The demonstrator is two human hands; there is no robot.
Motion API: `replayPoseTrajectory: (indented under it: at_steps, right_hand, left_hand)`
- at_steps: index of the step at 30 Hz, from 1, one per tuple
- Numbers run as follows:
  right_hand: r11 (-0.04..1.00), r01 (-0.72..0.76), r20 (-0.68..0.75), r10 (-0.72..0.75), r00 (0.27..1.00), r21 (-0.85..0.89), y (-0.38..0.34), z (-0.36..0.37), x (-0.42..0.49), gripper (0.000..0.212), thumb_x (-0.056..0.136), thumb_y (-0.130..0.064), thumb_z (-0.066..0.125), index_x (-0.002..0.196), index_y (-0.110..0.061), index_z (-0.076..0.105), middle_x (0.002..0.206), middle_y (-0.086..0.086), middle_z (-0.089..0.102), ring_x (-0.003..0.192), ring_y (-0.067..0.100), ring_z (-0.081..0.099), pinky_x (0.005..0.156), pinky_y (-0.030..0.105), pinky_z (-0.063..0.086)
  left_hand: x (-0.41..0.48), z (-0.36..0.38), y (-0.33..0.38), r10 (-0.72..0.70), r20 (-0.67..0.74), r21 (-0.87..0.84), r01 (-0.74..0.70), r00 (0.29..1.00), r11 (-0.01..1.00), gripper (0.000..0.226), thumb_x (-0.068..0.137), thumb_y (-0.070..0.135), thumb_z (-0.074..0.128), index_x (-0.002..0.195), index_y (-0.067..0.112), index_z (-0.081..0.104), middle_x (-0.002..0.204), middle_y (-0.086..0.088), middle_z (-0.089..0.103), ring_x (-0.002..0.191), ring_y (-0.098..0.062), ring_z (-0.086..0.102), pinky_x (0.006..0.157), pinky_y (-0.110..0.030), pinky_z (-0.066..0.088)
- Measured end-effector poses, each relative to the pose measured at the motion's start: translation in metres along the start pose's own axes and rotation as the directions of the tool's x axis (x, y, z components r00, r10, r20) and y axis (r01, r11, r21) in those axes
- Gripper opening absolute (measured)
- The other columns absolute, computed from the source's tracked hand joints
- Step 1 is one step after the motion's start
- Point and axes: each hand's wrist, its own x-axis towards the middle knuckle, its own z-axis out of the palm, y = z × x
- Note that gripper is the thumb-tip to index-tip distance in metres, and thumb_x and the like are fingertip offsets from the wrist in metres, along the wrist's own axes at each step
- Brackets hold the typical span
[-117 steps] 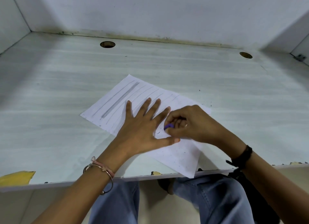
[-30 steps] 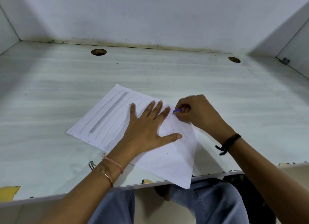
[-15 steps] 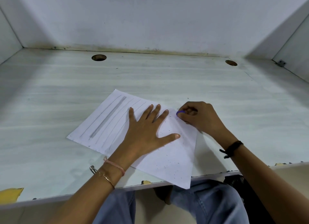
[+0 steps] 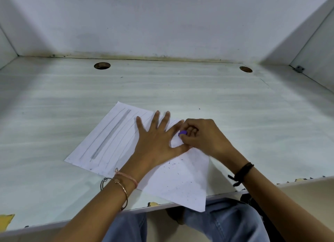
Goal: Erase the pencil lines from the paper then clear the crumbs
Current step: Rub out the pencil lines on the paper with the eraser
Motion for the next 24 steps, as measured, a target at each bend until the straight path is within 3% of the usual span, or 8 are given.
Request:
replayPoseTrajectory:
  at_steps: [3, 6, 11, 15, 18, 22, 24]
  right_hand:
    - [0.994, -0.051, -0.089, 0.042, 0.995, -0.097, 0.008, -0.013, 0.018, 0.003, 0.078, -0.010, 0.067, 0.078, -0.012, 0.070, 0.069, 0.002, 0.066, 0.058, 0.009, 0.053, 0.054, 0.020, 0.043]
    - [0.970, -0.123, -0.150, 0.093, 0.984, -0.211, 0.010, -0.022, 0.035, 0.006, 0.078, -0.011, 0.063, 0.077, -0.010, 0.069, 0.069, 0.005, 0.065, 0.059, 0.013, 0.052, 0.051, 0.016, 0.038]
    - [0.990, -0.016, 0.001, 0.016, 1.000, -0.139, -0.008, -0.005, 0.013, 0.004, 0.077, -0.011, 0.066, 0.075, -0.012, 0.068, 0.062, -0.003, 0.060, 0.055, 0.009, 0.050, 0.053, 0.017, 0.041]
    - [0.978, -0.096, -0.103, 0.077, 0.992, -0.187, 0.009, -0.017, 0.029, 0.006, 0.080, -0.011, 0.064, 0.078, -0.009, 0.069, 0.070, 0.008, 0.065, 0.061, 0.014, 0.052, 0.055, 0.020, 0.040]
    - [0.963, -0.108, -0.117, 0.081, 0.990, -0.245, 0.007, -0.023, 0.037, 0.008, 0.080, -0.010, 0.063, 0.079, -0.006, 0.070, 0.064, 0.001, 0.058, 0.060, 0.013, 0.049, 0.052, 0.017, 0.036]
    - [0.990, 0.010, 0.060, -0.001, 0.998, -0.141, -0.012, -0.007, 0.011, 0.005, 0.078, -0.010, 0.066, 0.074, -0.013, 0.067, 0.063, -0.002, 0.060, 0.054, 0.007, 0.049, 0.053, 0.017, 0.041]
    - [0.988, 0.006, 0.048, 0.002, 0.999, -0.153, -0.005, -0.008, 0.012, 0.005, 0.079, -0.011, 0.066, 0.074, -0.014, 0.066, 0.065, -0.002, 0.061, 0.055, 0.006, 0.049, 0.053, 0.014, 0.039]
  left_hand:
    - [-0.001, 0.001, 0.000, 0.000, -0.021, -0.036, 0.000, 1.000, 0.999, 0.082, 0.077, 0.089, 0.016, 0.150, 0.054, 0.000, 0.163, 0.006, -0.015, 0.148, -0.020, -0.021, 0.109, -0.070, -0.014]
    - [-0.002, 0.000, 0.000, 0.000, -0.027, -0.036, -0.001, 1.000, 0.999, 0.082, 0.077, 0.089, 0.016, 0.150, 0.054, 0.001, 0.163, 0.006, -0.014, 0.149, -0.020, -0.021, 0.109, -0.070, -0.013]
    - [-0.002, 0.000, 0.001, 0.003, -0.019, -0.006, -0.003, 1.000, 1.000, 0.085, 0.075, 0.089, 0.013, 0.150, 0.052, 0.000, 0.164, 0.004, -0.014, 0.149, -0.022, -0.021, 0.108, -0.071, -0.013]
    - [-0.002, -0.001, 0.001, 0.002, -0.023, -0.048, -0.003, 1.000, 0.999, 0.082, 0.077, 0.088, 0.017, 0.150, 0.053, 0.002, 0.164, 0.005, -0.013, 0.149, -0.021, -0.020, 0.109, -0.070, -0.013]
    - [-0.002, -0.001, 0.001, 0.000, -0.025, -0.036, -0.001, 1.000, 0.999, 0.082, 0.078, 0.088, 0.016, 0.150, 0.053, 0.001, 0.164, 0.004, -0.013, 0.149, -0.022, -0.020, 0.109, -0.071, -0.012]
    - [-0.001, 0.000, 0.002, 0.012, -0.026, -0.008, -0.012, 1.000, 1.000, 0.085, 0.075, 0.089, 0.012, 0.151, 0.050, 0.003, 0.164, 0.003, -0.012, 0.149, -0.023, -0.019, 0.107, -0.072, -0.012]
    - [-0.001, 0.000, 0.001, 0.007, -0.024, -0.022, -0.008, 1.000, 1.000, 0.085, 0.076, 0.089, 0.014, 0.151, 0.051, 0.003, 0.164, 0.004, -0.012, 0.149, -0.022, -0.020, 0.107, -0.071, -0.013]
